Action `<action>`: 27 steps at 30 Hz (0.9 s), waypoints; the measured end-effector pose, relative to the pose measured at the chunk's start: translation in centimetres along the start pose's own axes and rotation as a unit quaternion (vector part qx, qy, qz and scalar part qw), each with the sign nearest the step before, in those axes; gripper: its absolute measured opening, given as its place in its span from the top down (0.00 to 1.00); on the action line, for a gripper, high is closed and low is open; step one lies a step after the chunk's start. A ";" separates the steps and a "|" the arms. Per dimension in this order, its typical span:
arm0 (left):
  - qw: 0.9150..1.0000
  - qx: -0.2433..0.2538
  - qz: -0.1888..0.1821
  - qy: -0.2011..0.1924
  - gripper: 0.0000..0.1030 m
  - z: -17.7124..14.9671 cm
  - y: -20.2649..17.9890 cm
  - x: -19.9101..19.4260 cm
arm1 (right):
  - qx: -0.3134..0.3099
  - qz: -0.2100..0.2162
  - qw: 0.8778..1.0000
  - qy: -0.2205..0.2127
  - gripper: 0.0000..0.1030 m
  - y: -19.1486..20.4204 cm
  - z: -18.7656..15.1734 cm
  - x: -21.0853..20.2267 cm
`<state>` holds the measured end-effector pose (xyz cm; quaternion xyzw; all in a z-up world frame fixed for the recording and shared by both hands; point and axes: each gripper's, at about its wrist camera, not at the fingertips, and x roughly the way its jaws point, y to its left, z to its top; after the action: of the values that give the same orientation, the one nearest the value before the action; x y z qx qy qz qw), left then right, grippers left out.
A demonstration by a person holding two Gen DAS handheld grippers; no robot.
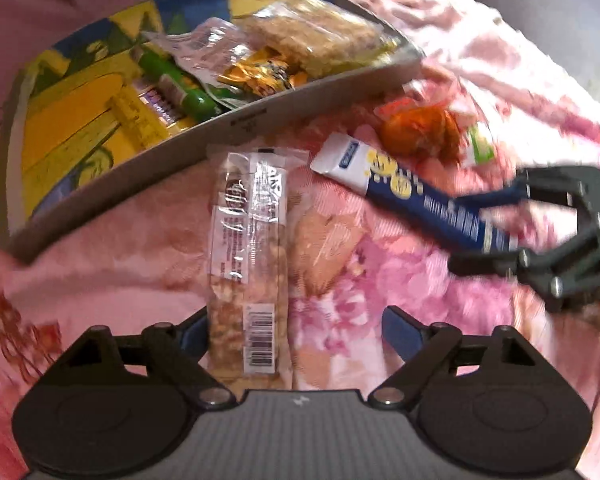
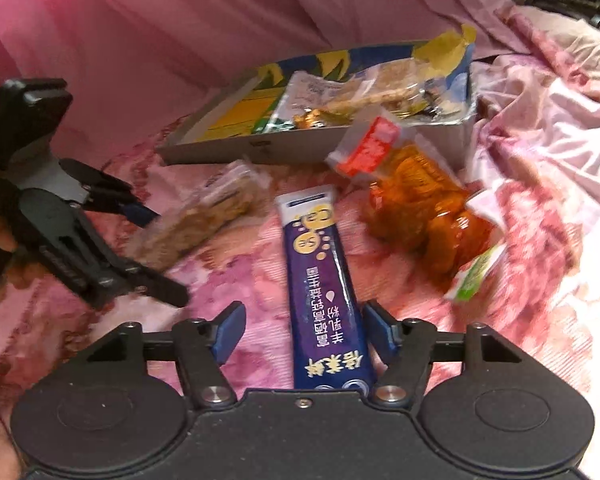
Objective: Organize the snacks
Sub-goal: 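Grasp the clear granola bar with the left tool while the right tool grasps the blue tube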
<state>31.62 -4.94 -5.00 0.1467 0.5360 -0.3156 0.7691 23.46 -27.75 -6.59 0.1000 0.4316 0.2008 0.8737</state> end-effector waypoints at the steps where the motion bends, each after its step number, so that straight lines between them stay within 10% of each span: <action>1: 1.000 -0.013 0.008 -0.007 0.13 -0.1 -0.1 0.0 | 0.001 0.004 1.000 0.001 0.35 0.1 -0.1 0.0; 13: 0.993 -0.058 0.070 -0.079 0.15 -0.7 -1.1 0.1 | -0.079 -0.049 0.995 -0.026 0.34 2.4 -1.2 1.2; 27: 0.975 -0.183 0.079 -0.094 0.59 -1.7 0.6 -0.6 | -0.095 -0.084 0.991 -0.039 0.50 3.4 -1.7 1.7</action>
<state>30.60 -3.31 -5.21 0.0149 0.4969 -0.1623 0.8524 22.15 -24.00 -7.64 -0.0124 0.3825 0.1632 0.9093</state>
